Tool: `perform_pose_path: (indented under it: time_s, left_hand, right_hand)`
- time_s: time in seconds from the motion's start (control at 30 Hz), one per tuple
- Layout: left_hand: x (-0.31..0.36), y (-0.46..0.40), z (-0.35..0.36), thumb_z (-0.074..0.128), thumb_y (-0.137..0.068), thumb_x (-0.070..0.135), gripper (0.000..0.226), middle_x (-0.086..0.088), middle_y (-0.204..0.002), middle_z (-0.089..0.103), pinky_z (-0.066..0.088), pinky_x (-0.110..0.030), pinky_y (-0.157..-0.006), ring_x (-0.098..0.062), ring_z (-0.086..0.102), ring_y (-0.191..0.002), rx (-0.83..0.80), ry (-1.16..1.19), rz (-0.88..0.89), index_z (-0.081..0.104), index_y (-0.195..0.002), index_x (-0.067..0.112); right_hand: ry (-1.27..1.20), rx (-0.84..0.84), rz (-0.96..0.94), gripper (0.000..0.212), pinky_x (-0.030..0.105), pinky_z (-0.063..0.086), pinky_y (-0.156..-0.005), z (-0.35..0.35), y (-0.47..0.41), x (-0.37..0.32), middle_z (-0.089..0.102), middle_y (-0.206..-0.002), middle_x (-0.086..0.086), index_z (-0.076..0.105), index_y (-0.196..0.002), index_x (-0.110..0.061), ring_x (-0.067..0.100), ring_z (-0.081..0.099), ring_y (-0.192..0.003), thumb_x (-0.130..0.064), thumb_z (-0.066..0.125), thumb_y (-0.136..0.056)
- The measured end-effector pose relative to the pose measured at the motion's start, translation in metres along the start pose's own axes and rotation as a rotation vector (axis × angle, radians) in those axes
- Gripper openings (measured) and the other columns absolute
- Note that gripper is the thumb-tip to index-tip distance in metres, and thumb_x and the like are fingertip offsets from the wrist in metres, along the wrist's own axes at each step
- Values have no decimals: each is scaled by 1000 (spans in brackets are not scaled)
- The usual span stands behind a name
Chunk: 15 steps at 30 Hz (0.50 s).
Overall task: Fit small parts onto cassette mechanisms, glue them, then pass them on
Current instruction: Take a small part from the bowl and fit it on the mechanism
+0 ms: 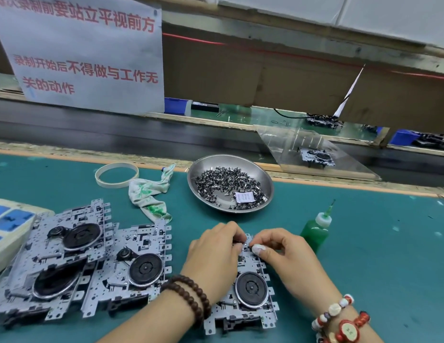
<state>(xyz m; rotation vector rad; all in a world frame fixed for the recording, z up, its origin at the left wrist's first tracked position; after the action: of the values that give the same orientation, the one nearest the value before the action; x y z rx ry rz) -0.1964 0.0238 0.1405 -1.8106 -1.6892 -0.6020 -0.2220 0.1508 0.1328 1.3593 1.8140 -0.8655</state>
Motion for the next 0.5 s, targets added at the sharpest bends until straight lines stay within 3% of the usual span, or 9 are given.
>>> perform_pose_path:
  time_s: [0.2,0.5]
  left_hand:
    - [1,1,-3,43,-96,24,9,17,-103,52,37,-33,-96,-6,47,-104,23,41,19,47,-95,32]
    - [0,2,-2,42,-96,26,12,18,-98,49,35,-31,-95,-6,44,-102,23,38,23,43,-89,36]
  right_hand:
    - [34,-6,5,21,5,41,-72,2,0,-2,64,-89,-9,65,-68,-28,-6,59,-78,-12,69,-82]
    - [6,-16,54,20,10,43,-70,2,-2,3,68,-84,-6,66,-66,-25,-4,61,-72,-12,69,-81]
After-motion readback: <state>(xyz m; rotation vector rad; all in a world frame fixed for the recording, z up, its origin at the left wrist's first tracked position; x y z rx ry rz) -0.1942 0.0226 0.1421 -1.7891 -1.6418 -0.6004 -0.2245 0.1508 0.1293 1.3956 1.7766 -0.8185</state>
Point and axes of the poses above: each hand's wrist, its own y-axis away from the middle knuckle, its own z-axis out of the palm, x = y × z, the point moved 8 cm from there along -y, towards the middle knuckle
